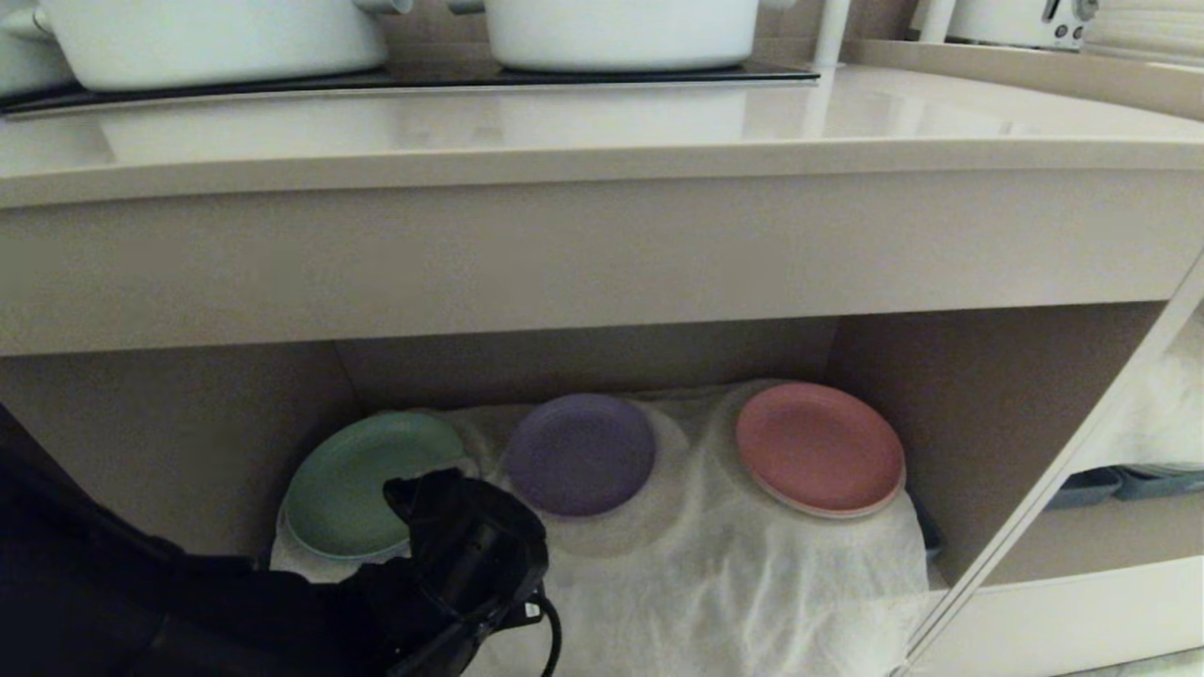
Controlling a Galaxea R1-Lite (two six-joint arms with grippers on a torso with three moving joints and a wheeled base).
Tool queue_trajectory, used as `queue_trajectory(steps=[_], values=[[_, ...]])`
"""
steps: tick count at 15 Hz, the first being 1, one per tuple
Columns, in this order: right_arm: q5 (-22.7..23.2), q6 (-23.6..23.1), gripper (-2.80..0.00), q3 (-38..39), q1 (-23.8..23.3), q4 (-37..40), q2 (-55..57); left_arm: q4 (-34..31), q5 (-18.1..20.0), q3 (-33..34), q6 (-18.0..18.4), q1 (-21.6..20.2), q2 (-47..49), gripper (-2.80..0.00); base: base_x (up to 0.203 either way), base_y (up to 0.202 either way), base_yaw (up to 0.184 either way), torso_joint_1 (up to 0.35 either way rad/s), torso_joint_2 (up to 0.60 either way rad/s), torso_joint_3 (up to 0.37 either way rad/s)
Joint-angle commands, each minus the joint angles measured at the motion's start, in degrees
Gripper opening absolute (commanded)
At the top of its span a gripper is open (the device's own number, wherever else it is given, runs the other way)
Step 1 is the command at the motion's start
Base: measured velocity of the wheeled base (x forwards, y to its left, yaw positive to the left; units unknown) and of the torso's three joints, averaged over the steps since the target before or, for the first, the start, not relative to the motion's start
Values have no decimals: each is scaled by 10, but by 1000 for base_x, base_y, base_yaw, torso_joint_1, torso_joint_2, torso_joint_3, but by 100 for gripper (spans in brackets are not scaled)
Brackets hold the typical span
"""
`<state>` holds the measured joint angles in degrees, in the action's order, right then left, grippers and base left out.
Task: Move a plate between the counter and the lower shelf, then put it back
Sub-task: Pick up the plate in the cupboard
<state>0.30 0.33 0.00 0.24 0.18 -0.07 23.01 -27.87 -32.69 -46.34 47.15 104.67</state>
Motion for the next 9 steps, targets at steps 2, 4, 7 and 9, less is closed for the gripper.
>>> queue_trajectory(steps=[2,4,7,9], values=[[0,0,-280,0,1,0,1,-3,2,-22,-3,-1,7,-280,0,0,0,0,0,0],[0,-1,-280,0,0,0,1,-13,11,-38,-5,-4,12,-280,0,0,0,0,0,0],[0,0,-280,0,0,0,1,-17,12,-51,-17,-6,32,-280,0,0,0,0,0,0],[0,0,-280,0,0,0,1,-17,12,-54,-20,-6,43,-280,0,0,0,0,0,0]])
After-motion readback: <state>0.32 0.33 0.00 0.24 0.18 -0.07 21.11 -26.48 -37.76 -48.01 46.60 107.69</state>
